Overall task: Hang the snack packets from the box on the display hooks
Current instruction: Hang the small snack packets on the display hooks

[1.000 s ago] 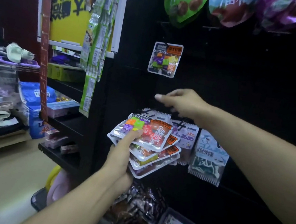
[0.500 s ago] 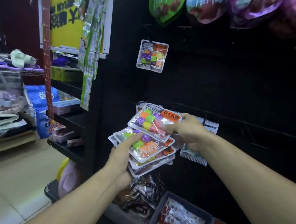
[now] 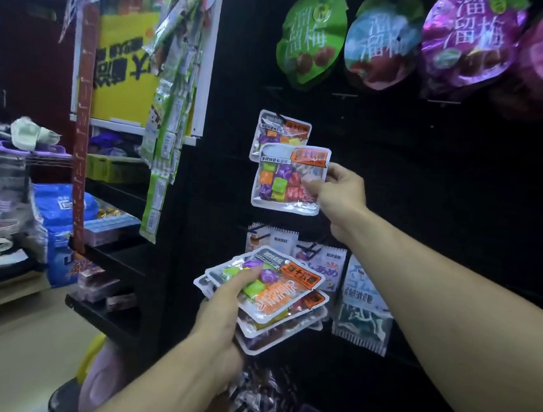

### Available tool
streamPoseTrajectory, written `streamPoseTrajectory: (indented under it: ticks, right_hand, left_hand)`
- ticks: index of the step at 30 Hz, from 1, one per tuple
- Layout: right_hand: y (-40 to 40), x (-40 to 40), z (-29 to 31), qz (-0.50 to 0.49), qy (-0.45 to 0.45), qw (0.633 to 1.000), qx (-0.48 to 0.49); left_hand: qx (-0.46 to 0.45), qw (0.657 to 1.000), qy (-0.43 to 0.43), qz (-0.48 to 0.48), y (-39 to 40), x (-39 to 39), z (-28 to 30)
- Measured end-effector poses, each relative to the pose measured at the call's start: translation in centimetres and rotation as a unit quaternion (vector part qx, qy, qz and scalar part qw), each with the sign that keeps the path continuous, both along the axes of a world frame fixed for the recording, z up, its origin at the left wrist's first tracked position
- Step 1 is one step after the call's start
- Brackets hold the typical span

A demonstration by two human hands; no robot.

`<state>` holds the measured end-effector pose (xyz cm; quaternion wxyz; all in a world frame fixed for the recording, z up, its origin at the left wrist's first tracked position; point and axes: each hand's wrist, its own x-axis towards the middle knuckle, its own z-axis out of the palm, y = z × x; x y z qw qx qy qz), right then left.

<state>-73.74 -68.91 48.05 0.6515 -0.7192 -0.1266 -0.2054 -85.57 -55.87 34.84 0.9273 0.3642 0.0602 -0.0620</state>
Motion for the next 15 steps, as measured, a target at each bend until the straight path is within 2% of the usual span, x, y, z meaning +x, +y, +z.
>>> streamPoseTrajectory:
  ticks: [8,15]
  right_hand:
    - [3.8,7.3,3.4,-0.045,-0.041,0.998,0.007]
    - [5.8,9.8,6.0,-0.067,-0.047,0.996,0.040]
  left_hand:
    - [0.003,1.000,-0.021,0.023,2.4,3.7,1.8]
    - [-0.003,0.999,-0.037,0.014,3.9,5.5,1.7]
